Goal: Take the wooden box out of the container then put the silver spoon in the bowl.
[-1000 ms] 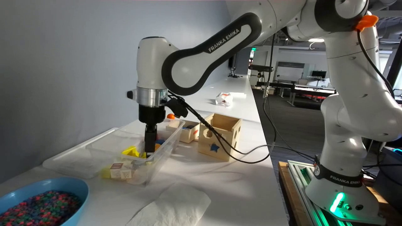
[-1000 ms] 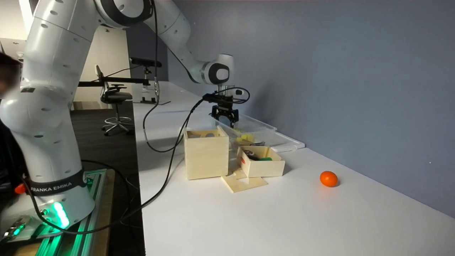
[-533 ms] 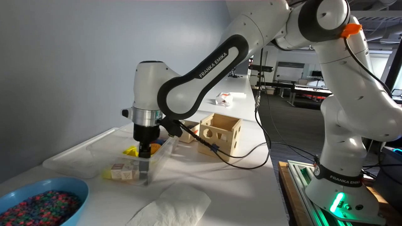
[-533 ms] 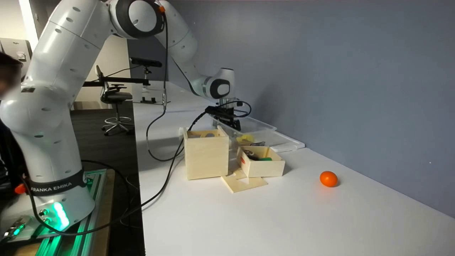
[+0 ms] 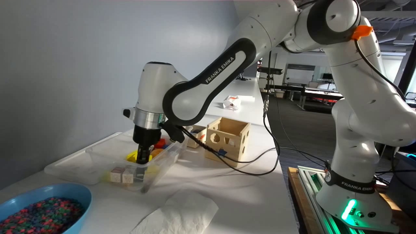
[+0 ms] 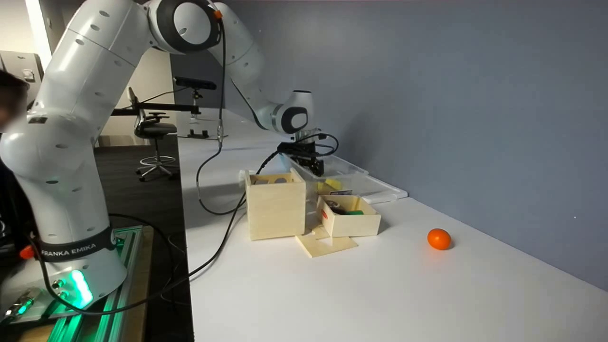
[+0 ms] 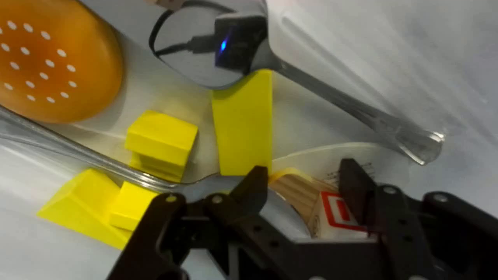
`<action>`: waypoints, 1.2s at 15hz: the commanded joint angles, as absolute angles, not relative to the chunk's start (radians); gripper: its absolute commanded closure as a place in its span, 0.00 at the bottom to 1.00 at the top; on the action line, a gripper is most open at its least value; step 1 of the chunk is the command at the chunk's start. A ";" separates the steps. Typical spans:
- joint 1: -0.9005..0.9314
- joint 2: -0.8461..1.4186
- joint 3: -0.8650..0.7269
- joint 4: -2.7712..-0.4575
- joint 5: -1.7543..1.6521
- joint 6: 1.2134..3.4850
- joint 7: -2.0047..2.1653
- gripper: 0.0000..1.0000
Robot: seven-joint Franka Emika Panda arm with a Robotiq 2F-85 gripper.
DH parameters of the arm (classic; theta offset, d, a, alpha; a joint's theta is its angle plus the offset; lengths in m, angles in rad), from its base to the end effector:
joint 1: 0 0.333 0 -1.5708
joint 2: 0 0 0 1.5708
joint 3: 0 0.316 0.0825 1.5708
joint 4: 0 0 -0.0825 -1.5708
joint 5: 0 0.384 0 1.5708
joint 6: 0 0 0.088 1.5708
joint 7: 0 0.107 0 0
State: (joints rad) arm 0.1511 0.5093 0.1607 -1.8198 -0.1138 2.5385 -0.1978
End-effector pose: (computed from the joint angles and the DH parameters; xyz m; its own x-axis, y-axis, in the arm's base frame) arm 0.6403 0.1978 0.2820 0.8214 0.5299 0.2108 0.5329 -0.8449 0.0475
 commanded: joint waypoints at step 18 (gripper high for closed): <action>0.172 0.291 0.100 -1.940 -0.161 2.623 -0.073 0.99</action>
State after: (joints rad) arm 0.2201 0.3635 0.0386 -1.8825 -0.2297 2.6887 0.0194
